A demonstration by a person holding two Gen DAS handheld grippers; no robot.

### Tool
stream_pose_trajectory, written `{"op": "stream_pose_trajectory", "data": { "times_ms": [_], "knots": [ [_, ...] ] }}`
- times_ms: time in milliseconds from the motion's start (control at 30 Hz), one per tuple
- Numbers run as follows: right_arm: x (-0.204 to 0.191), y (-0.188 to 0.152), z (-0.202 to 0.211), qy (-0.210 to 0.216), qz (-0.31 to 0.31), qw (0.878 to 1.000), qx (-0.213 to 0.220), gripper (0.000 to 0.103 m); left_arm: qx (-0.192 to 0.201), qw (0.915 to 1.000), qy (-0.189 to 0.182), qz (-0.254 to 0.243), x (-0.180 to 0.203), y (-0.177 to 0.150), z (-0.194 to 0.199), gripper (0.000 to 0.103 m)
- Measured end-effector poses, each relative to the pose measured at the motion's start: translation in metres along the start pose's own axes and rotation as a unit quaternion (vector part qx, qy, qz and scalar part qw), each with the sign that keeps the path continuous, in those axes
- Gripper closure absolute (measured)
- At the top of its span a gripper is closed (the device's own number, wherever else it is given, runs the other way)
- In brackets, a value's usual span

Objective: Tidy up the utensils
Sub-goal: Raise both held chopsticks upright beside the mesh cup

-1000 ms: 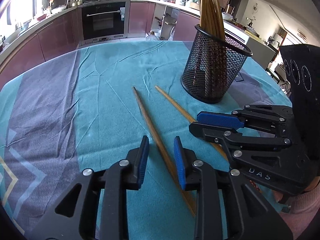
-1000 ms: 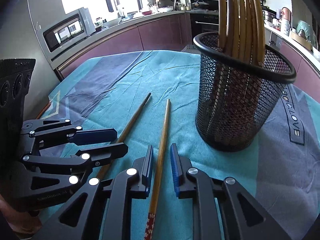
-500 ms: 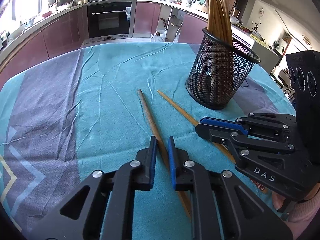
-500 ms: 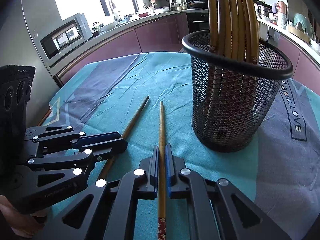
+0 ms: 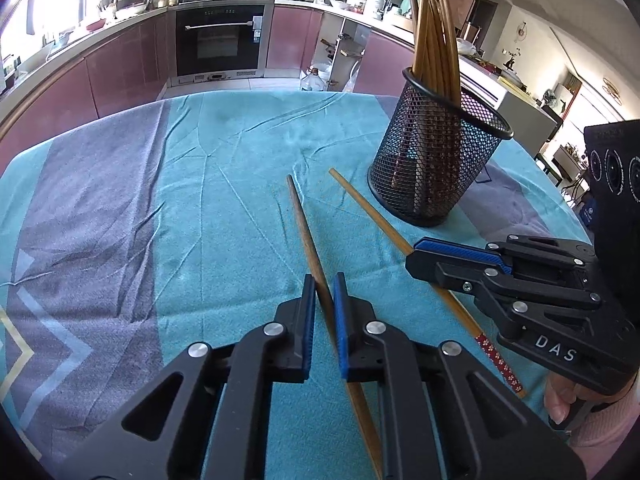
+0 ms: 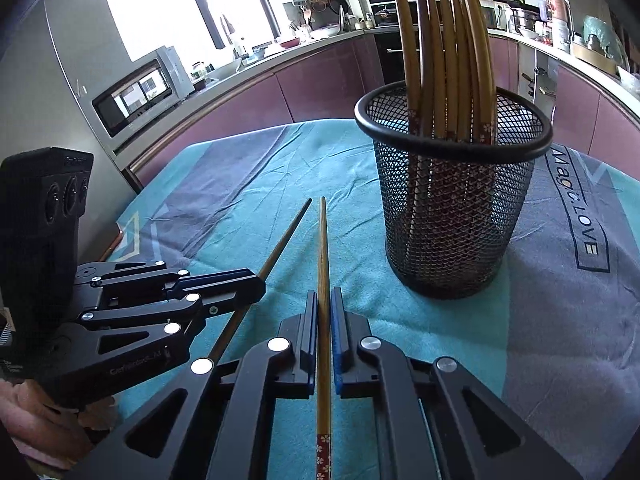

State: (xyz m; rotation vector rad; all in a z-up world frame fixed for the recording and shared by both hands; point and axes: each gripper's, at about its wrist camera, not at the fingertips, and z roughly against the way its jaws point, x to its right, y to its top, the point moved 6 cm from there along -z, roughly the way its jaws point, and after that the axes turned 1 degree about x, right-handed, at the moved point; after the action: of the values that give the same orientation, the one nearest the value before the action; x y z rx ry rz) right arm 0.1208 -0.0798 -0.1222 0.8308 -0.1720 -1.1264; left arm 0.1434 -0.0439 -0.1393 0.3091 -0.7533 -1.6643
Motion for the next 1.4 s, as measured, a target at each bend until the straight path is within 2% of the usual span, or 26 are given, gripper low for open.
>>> {"op": "stream_pose_trajectory", "data": {
  "times_ms": [533, 1400],
  "knots": [
    [-0.006, 0.009, 0.035, 0.035, -0.009, 0.998, 0.043, 0.098, 0.038, 0.9990, -0.022, -0.010, 0.006, 0.009, 0.037, 0.094],
    [0.006, 0.025, 0.081, 0.033, -0.015, 0.993, 0.110, 0.098, 0.081, 0.9948, -0.057, -0.024, 0.021, 0.022, 0.092, 0.096]
  ]
}}
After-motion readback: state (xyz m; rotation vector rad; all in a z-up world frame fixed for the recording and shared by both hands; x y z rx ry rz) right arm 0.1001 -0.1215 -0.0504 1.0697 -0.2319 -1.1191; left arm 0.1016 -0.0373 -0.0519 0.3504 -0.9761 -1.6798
